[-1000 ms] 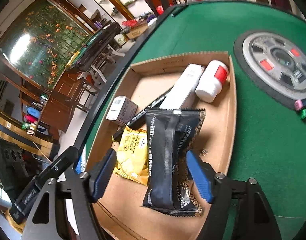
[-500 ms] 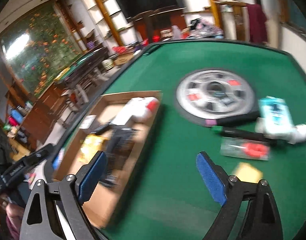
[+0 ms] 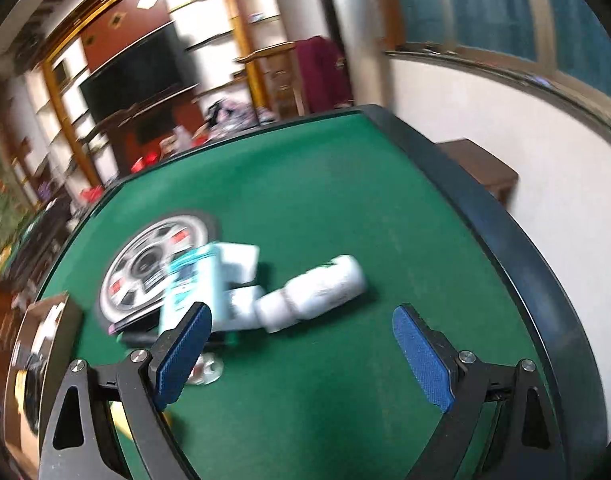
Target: Organize objects
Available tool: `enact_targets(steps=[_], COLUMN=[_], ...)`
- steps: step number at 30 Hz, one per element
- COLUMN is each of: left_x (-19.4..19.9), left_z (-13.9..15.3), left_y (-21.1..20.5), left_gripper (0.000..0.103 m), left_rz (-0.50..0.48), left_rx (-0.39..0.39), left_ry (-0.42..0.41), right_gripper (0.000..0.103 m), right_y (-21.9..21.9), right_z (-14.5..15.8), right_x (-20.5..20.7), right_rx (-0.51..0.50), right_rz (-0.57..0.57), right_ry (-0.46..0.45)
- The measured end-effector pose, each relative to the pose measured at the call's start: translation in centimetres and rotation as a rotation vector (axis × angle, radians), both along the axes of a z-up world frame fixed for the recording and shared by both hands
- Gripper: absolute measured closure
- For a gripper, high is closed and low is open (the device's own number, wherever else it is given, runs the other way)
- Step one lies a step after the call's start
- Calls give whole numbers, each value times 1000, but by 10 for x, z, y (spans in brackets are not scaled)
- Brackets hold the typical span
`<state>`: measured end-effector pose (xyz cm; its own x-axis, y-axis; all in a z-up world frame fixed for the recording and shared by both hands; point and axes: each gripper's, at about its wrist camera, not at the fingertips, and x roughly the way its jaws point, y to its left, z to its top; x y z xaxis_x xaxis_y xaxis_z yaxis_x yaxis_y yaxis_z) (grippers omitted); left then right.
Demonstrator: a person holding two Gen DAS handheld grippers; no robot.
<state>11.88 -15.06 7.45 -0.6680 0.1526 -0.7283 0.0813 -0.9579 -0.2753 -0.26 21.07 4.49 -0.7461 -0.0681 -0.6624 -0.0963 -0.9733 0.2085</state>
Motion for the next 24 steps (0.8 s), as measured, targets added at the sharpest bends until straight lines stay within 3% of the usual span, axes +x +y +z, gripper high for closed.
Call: enact_targets(steps=[3, 4, 8, 11, 16, 24], left_x=[-17, -24, -45, -63, -81, -91], left_z=[-12, -16, -27, -34, -45, -44], left_y=[36, 51, 90, 115, 149, 177], left_gripper=[19, 19, 19, 19, 19, 19], left_rz=[-71, -96, -146, -183, -232, -268], left_rx=[-5, -18, -50, -78, -146, -268], left_ry=[-35, -39, -42, -45, -32, 68], right_gripper=[8, 8, 6, 2, 0, 0], right_y=[18, 24, 44, 56, 57, 46], right_z=[-18, -23, -25, -36, -37, -40], right_x=[-1, -4, -4, -8, -11, -16], right_rx=[-30, -33, -121, -192, -175, -92], right_rz=[-62, -79, -132, -158, -169, -165], right_ry=[-11, -57, -68, -125, -126, -148])
